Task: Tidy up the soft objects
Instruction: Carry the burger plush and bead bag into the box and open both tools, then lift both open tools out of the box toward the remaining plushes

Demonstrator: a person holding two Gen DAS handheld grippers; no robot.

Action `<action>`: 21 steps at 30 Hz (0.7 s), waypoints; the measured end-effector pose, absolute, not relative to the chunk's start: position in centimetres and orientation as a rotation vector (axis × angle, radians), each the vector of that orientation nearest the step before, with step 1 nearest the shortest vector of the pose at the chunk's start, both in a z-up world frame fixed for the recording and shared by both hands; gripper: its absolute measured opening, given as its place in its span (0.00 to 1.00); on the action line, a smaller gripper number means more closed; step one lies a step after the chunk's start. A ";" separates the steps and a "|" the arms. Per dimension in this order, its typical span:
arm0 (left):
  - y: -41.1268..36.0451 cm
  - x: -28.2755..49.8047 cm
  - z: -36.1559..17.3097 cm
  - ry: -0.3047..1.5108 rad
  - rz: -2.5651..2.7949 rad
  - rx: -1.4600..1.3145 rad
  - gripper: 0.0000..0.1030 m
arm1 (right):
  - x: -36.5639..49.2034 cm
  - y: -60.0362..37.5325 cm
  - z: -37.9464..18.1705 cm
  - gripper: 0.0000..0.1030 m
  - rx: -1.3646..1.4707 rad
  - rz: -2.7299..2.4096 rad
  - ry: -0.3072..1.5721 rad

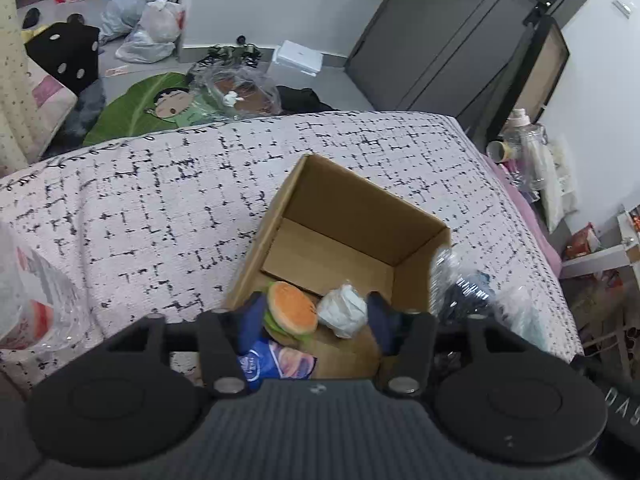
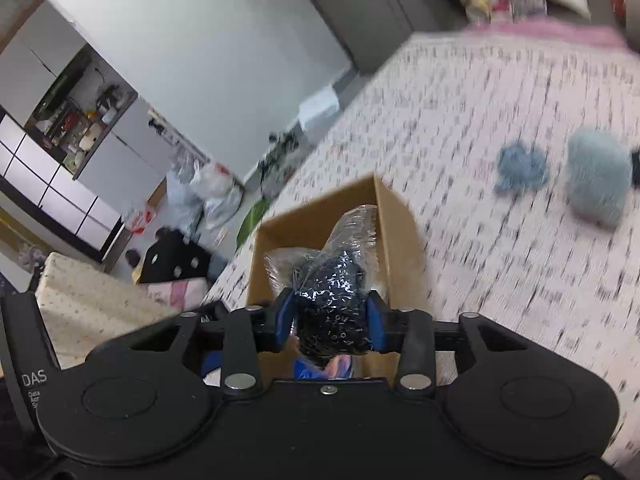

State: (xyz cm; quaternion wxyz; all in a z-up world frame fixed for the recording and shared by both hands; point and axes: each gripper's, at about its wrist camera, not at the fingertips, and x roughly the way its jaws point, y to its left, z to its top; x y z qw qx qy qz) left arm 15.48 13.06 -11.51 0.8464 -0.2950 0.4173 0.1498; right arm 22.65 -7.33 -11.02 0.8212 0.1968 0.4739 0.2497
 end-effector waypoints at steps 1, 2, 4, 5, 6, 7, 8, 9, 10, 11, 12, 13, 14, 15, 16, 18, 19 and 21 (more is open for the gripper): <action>13.0 15.5 -11.4 0.880 0.325 -0.613 0.60 | 22.7 -7.5 -11.1 0.55 0.438 0.531 1.024; 13.0 15.4 -11.2 0.877 0.335 -0.603 0.64 | 22.6 -7.8 -11.1 0.67 0.451 0.522 1.023; 12.9 15.3 -11.0 0.875 0.355 -0.593 0.69 | 22.3 -8.5 -10.8 0.80 0.451 0.495 1.001; 12.9 15.2 -10.9 0.877 0.365 -0.588 0.71 | 22.1 -8.8 -10.6 0.81 0.449 0.484 0.991; 12.8 15.3 -10.8 0.879 0.373 -0.583 0.73 | 22.1 -9.2 -10.5 0.83 0.450 0.475 0.988; 12.6 15.3 -10.7 0.881 0.378 -0.579 0.74 | 22.0 -9.6 -10.4 0.84 0.454 0.464 0.990; 12.5 15.3 -10.6 0.882 0.380 -0.577 0.75 | 22.0 -10.0 -10.4 0.86 0.458 0.453 0.992; 12.4 15.3 -10.6 0.884 0.378 -0.576 0.76 | 22.1 -10.4 -10.4 0.90 0.458 0.439 0.992; 12.2 15.2 -10.5 0.886 0.377 -0.573 0.76 | 21.9 -10.9 -10.3 0.91 0.451 0.419 0.989; 12.0 15.2 -10.3 0.884 0.381 -0.565 0.76 | 22.0 -11.2 -10.3 0.92 0.441 0.405 0.988; 11.8 15.1 -10.1 0.877 0.386 -0.557 0.76 | 21.9 -11.6 -10.2 0.94 0.433 0.396 0.989; 11.5 15.0 -9.9 0.869 0.392 -0.546 0.76 | 21.9 -11.8 -10.2 0.96 0.431 0.398 0.991; 11.2 15.0 -9.7 0.863 0.395 -0.535 0.76 | 21.8 -12.3 -10.1 0.98 0.437 0.404 0.986; 11.0 14.9 -9.5 0.859 0.394 -0.526 0.76 | 21.7 -12.7 -10.1 1.00 0.440 0.406 0.978; 10.7 14.9 -9.3 0.855 0.393 -0.518 0.76 | 21.5 -13.1 -10.0 1.00 0.439 0.399 0.966; 10.2 15.0 -9.0 0.851 0.389 -0.506 0.77 | 21.4 -13.8 -9.9 1.00 0.429 0.371 0.953; 10.0 15.1 -8.9 0.851 0.386 -0.500 0.77 | 21.3 -14.2 -9.9 1.00 0.427 0.356 0.951; 9.5 15.2 -8.7 0.852 0.381 -0.477 0.77 | 21.5 -15.0 -10.1 1.00 0.432 0.328 0.955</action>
